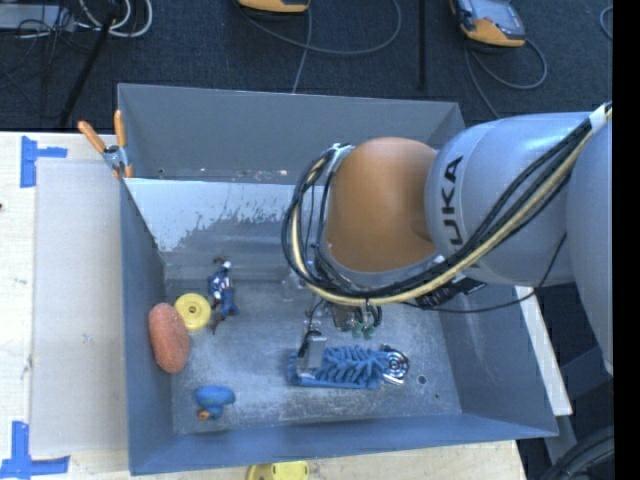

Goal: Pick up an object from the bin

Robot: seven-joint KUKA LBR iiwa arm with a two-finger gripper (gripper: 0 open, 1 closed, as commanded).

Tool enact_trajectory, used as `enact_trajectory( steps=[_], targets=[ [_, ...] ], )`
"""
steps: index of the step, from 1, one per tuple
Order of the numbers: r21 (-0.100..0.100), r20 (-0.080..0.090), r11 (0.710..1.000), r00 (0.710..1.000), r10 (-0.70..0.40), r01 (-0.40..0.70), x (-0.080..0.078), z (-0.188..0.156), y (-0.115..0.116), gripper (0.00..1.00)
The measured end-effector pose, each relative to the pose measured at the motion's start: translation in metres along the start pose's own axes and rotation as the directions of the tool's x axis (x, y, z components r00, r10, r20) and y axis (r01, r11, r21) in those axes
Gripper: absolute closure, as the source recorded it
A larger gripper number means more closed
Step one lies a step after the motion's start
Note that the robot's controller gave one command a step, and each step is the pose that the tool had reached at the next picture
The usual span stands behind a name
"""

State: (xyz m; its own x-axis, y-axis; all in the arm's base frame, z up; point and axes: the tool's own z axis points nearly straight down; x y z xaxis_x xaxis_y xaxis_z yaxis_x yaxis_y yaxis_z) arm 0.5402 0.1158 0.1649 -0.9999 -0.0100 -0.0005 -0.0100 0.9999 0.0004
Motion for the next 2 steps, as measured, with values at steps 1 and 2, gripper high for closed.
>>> enact_trajectory(
  steps=[1,2],
  targets=[
    [-0.001,-0.001,0.988,0.988,-0.152,0.152,0.011,0.035,-0.028,0.0],
    [0.0,-0.001,0.974,0.974,-0.228,0.228,-0.003,0.062,-0.06,0.0]
  ],
)
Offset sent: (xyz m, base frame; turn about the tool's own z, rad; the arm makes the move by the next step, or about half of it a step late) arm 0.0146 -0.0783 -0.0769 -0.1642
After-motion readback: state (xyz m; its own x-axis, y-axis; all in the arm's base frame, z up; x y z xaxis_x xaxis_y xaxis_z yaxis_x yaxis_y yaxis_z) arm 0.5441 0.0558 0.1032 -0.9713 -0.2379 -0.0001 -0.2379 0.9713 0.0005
